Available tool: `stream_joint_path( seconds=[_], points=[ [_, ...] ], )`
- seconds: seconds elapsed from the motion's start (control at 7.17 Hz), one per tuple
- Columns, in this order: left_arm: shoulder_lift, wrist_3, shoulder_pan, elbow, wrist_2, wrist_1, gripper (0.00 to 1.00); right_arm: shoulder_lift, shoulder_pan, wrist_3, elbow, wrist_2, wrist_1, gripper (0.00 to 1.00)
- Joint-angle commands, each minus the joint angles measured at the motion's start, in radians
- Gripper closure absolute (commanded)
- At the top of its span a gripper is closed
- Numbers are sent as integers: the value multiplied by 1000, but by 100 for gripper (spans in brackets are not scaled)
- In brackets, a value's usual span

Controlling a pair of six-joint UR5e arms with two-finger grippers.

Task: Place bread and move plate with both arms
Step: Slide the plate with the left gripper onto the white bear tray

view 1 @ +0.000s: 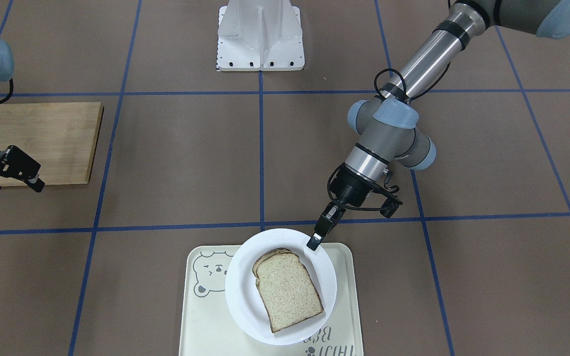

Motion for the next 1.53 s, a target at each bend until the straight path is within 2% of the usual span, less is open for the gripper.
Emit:
stream_joint_path(
  seconds=[0.0, 0.28, 0.56, 0.7, 0.84, 0.98, 1.12, 1.25, 1.39],
  points=[
    [-49, -44, 1, 76, 32, 1, 100, -4, 1, 0, -2, -2, 0, 0],
    [-77, -46, 6, 124, 36, 1, 100, -14, 15, 0, 2, -2, 0, 0],
    [-81, -46, 20, 130, 41, 0, 100, -13, 13, 0, -1, -2, 0, 0],
    [-78, -43, 24, 133, 38, 0, 30, -13, 19, 0, -1, -1, -1, 0],
    [-78, -43, 26, 132, 38, -2, 2, -11, 21, 0, -2, -1, -1, 0],
    [-71, -38, 26, 117, 32, -3, 1, -11, 22, 0, -2, 1, -1, 0],
    [-24, -32, 24, 21, 29, -7, 1, -8, 21, 0, -2, 1, -3, 0],
    [83, -28, 23, -114, 7, -7, 1, -7, 24, 0, -4, 1, -3, 0],
    [140, -23, 6, -208, -48, -14, 1, -7, 27, 0, -5, 1, -3, 0]
  ],
)
